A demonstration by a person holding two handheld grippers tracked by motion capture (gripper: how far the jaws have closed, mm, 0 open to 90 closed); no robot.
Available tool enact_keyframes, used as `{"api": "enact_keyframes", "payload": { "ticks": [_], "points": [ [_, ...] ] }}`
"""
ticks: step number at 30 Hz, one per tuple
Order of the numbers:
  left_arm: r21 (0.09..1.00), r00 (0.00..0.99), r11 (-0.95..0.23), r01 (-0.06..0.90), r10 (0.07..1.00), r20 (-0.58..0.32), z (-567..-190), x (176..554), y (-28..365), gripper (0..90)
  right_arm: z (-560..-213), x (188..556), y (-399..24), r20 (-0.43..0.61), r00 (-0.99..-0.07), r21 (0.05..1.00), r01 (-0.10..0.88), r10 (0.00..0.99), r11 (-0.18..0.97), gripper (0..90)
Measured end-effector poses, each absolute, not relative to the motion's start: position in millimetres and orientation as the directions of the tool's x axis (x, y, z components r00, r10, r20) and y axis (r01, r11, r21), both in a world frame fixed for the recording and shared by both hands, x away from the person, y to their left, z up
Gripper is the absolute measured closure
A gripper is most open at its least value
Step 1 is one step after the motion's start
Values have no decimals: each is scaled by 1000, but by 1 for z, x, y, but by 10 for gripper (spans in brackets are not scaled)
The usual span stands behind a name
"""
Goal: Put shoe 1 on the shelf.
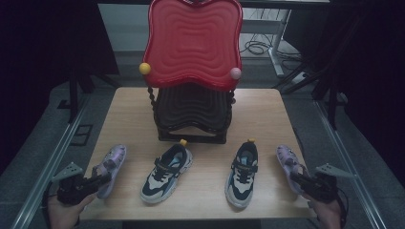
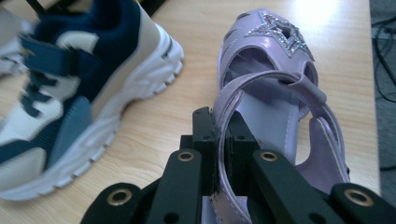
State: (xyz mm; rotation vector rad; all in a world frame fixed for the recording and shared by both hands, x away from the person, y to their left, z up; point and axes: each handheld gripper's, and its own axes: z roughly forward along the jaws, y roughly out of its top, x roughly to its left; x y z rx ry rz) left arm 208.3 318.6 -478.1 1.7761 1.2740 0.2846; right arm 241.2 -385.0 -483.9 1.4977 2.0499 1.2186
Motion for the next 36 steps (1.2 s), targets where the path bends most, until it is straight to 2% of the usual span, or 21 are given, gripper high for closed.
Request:
{"api": "enact_keyframes", "payload": {
  "ticks": [5,21,30,36],
  "points": [
    [786,461,-60,615,836,-297,-473,210,313,865,-475,241,-379,241,-434,812,580,868,64,854],
    [836,549,-97,540,794,-262,-442,227,287,863,-439,242,-356,212,-509,887,458,834,54,854],
    [860,604,-107,499,755,-257,-424,237,265,858,-416,245,-324,166,-621,928,362,766,92,854],
    [870,622,-109,480,742,-250,-417,243,256,851,-408,253,-304,141,-659,936,332,739,118,854]
  ]
}}
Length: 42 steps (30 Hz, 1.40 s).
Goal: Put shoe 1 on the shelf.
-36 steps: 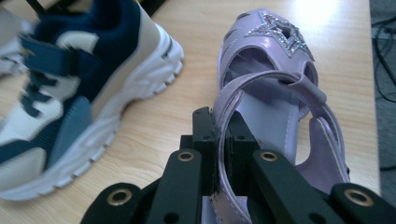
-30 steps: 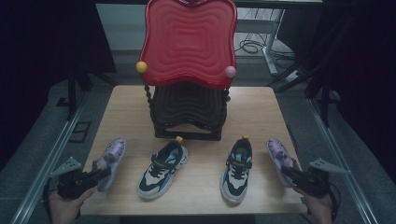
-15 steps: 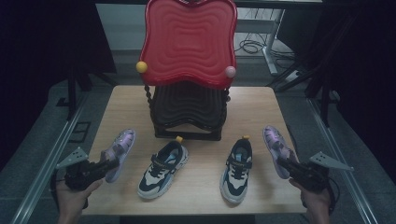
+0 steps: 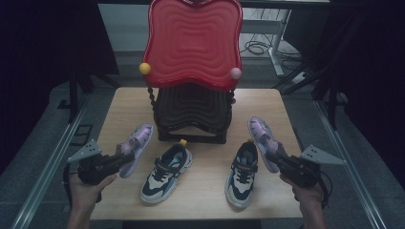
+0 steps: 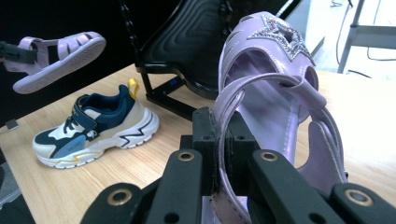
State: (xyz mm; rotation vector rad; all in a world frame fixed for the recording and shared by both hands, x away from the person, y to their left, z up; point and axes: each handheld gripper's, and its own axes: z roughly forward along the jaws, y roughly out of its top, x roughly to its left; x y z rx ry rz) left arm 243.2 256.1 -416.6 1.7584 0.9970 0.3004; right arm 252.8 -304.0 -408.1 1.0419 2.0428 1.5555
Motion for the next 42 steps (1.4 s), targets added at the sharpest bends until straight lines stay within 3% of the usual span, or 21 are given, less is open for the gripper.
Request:
{"api": "enact_keyframes", "payload": {
  "ticks": [17,42],
  "points": [
    [884,665,-102,456,699,-262,-403,268,229,858,-402,274,-249,120,-759,943,288,639,165,853],
    [893,710,-145,427,665,-231,-396,297,196,859,-405,303,-202,125,-781,938,294,612,183,853]
  ]
}}
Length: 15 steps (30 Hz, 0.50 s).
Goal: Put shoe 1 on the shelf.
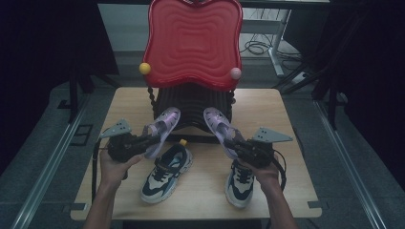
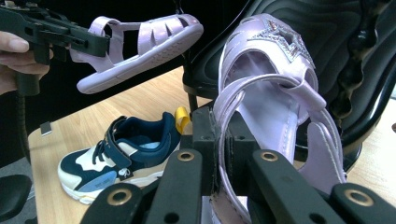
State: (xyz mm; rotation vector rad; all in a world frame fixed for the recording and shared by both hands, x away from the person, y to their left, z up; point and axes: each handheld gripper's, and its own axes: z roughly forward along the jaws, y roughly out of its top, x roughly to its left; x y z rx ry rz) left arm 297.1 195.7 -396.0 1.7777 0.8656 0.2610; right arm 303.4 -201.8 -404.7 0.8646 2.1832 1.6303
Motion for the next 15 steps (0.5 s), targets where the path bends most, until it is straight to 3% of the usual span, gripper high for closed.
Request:
{"api": "enact_keyframes", "payload": {
  "ticks": [15],
  "points": [
    [897,704,-163,410,682,-198,-397,314,184,858,-404,322,-181,132,-763,940,299,632,164,853]
  ]
}}
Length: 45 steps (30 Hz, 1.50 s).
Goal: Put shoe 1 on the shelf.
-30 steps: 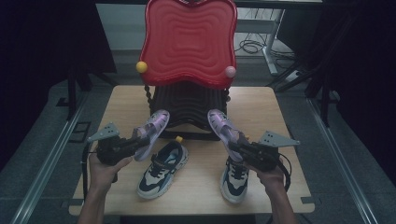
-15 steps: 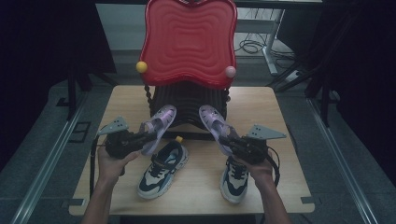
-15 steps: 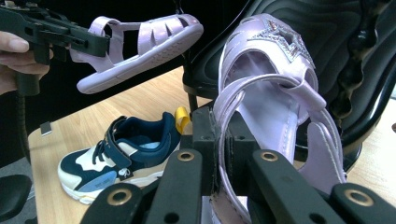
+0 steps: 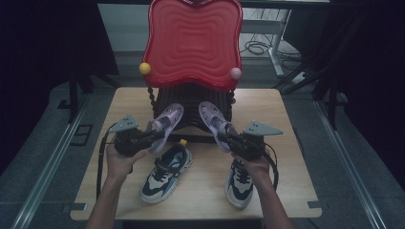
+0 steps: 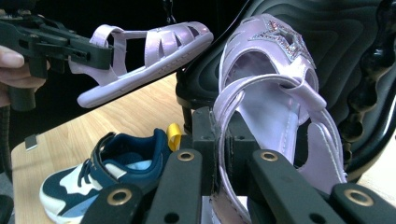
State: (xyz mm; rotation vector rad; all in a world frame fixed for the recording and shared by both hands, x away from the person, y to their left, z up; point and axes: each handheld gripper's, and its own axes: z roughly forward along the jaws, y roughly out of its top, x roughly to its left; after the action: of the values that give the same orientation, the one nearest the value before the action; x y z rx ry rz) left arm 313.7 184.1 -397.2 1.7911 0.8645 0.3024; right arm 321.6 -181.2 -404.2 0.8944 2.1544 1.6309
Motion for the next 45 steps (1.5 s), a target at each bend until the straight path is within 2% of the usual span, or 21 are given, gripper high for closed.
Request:
{"api": "enact_keyframes", "payload": {
  "ticks": [24,45],
  "points": [
    [927,692,-181,328,715,-105,-395,345,158,856,-404,352,-149,80,-712,945,278,698,175,854],
    [940,671,-179,290,739,-66,-399,368,145,854,-410,368,-133,54,-665,951,261,745,164,853]
  ]
}}
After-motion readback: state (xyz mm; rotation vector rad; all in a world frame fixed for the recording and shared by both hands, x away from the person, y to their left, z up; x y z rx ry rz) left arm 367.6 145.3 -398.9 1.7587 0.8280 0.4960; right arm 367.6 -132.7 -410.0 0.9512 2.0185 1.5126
